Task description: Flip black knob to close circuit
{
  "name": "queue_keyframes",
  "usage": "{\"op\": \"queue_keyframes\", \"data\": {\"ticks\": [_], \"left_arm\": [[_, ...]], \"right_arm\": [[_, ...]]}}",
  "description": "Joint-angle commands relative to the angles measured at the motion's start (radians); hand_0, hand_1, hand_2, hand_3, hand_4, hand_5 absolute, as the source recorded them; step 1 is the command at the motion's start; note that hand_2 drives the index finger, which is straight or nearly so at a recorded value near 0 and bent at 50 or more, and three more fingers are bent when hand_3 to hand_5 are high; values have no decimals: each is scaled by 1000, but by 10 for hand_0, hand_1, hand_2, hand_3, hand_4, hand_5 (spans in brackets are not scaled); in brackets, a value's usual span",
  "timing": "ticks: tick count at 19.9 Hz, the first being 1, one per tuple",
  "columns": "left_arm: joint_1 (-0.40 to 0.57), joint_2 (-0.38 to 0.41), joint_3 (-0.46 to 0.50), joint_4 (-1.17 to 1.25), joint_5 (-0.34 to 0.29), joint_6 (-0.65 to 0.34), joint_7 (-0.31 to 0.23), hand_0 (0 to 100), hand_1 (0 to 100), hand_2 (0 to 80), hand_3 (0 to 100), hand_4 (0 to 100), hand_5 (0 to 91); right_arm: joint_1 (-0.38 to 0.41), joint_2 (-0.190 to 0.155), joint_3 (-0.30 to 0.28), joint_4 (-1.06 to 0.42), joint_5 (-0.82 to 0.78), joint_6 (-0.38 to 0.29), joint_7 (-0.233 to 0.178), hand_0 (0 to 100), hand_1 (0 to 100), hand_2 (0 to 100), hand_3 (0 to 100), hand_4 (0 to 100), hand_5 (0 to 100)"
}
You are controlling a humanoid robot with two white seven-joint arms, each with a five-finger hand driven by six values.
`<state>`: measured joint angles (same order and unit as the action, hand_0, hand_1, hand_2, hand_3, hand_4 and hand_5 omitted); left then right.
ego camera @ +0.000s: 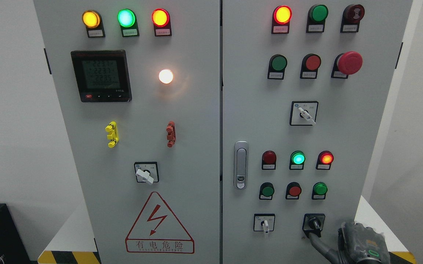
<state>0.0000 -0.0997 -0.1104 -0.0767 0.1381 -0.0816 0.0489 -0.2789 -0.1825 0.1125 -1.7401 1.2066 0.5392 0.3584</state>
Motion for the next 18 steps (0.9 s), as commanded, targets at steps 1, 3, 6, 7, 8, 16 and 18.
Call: {"op": "queue_keyframes", "data": {"ticks": [1, 3, 6, 7, 8, 16, 18], "left_arm": [[20, 0, 0, 0, 0, -1, 0, 120, 556, 0, 0, 0, 0], [20, 0, 0, 0, 0, 0, 0, 120, 556, 0, 0, 0, 0], [20, 0, 0, 0, 0, 0, 0, 120, 556, 0, 0, 0, 0], [20, 0, 0, 0, 0, 0, 0, 120, 556, 0, 0, 0, 0], [20, 0, 0, 0, 0, 0, 0, 120, 556, 0, 0, 0, 0], [20, 0, 0, 0, 0, 0, 0, 120, 556, 0, 0, 0, 0], [20, 0, 0, 0, 0, 0, 0, 120, 556, 0, 0, 0, 0]], "right_arm": [[1, 2, 10, -1, -1, -7, -15, 98, 80, 906, 1000, 888, 890], [1, 2, 22, -6, -4, -7, -15, 100, 80, 905, 1000, 887, 890], [3, 3, 27, -12, -6, -16, -15, 103, 81, 905, 1000, 887, 891], [3, 5, 27, -12, -6, -21, -16, 103, 81, 905, 1000, 887, 891], [1, 5, 27, -13, -6, -22, -16, 104, 81, 905, 1000, 887, 891], [17, 8, 44, -38, -6, -30, -16, 111, 87, 903, 1000, 887, 891], [30, 8, 44, -48, -6, -33, -16, 112, 88, 903, 1000, 887, 891]]}}
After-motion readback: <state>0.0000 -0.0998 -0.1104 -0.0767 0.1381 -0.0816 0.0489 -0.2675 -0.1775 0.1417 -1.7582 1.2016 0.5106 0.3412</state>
